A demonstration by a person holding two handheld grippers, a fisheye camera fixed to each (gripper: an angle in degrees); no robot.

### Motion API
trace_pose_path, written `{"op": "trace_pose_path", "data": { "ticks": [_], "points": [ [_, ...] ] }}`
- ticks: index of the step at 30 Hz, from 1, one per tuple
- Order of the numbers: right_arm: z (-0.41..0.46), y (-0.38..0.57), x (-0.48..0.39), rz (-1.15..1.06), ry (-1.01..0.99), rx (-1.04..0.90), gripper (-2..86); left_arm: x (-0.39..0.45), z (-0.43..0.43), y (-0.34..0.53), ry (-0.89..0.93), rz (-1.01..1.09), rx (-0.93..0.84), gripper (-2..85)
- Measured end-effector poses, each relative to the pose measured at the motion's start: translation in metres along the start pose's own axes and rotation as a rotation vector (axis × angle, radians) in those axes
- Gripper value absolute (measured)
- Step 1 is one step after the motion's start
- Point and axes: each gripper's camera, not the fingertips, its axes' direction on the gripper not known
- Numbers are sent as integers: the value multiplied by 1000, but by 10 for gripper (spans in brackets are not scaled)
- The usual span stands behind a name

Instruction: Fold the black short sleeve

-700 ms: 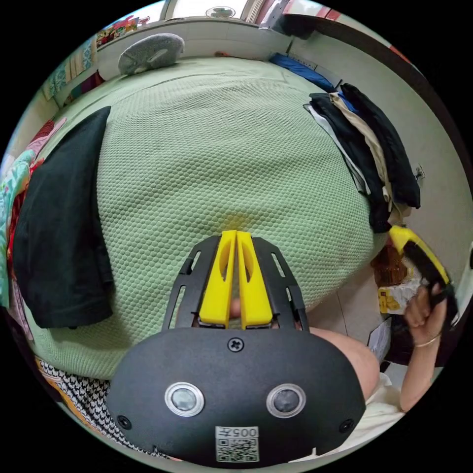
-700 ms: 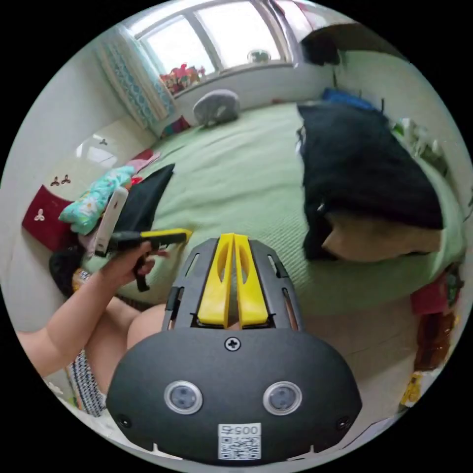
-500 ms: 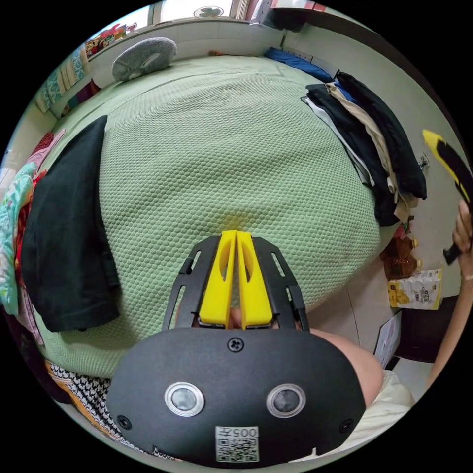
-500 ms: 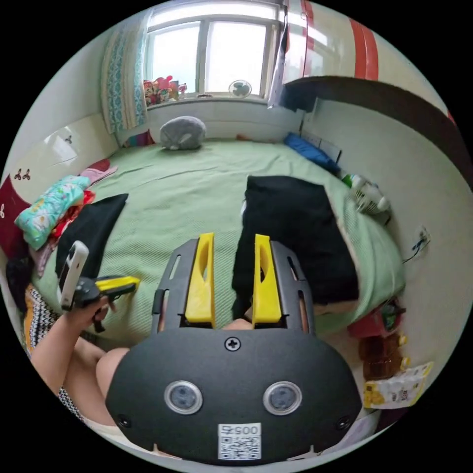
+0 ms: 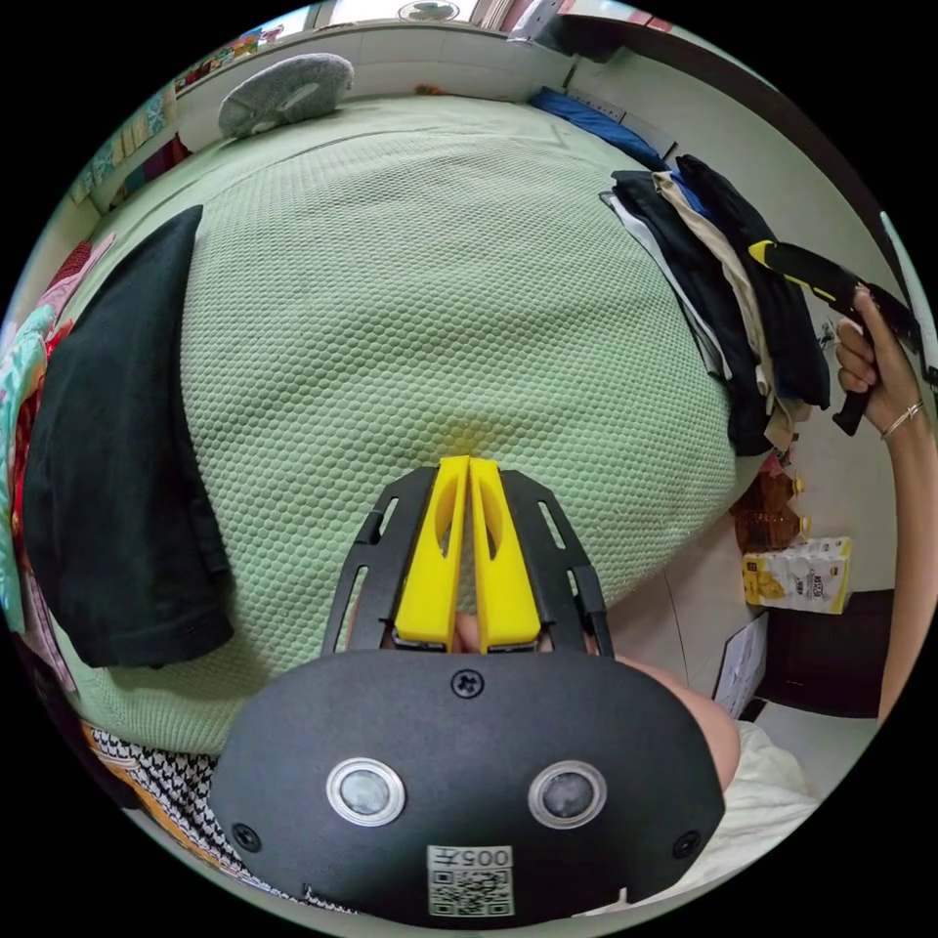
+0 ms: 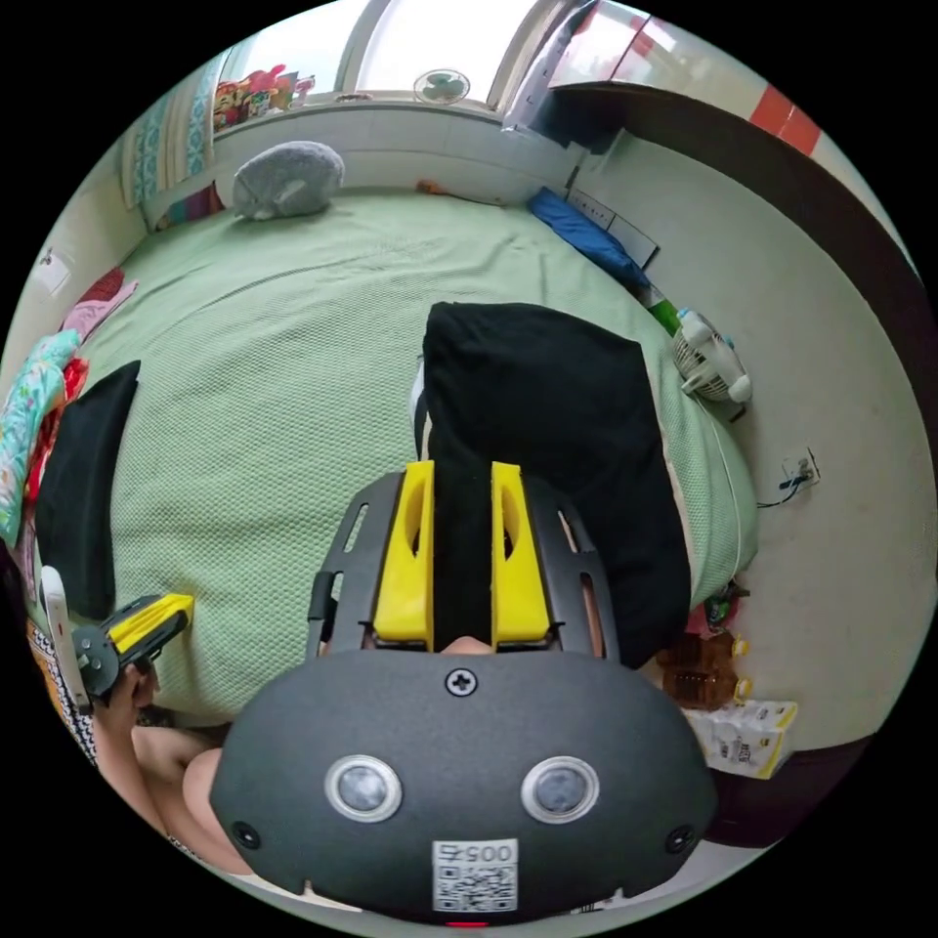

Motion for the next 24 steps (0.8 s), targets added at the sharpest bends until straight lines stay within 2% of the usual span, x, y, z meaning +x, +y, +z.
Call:
{"op": "trace_pose_path", "data": {
  "ticks": [6,10,14,21,24],
  "points": [
    [-18,-7,57,103,-258,-2,-8,1,3,-6,-6,-2,2,-6],
    [-43,-10,99,176,-175,68,-11,2,4,-11,-12,-1,-4,-6],
    [-45,-12,116,199,-139,41,-11,1,5,-14,-8,-10,-11,-6],
    [-39,-17,105,191,-195,41,-3,0,4,-16,-13,-9,-7,-6],
    [-39,-21,93,146,-221,37,30,-3,4,-17,-5,-12,-10,-6]
  ]
}}
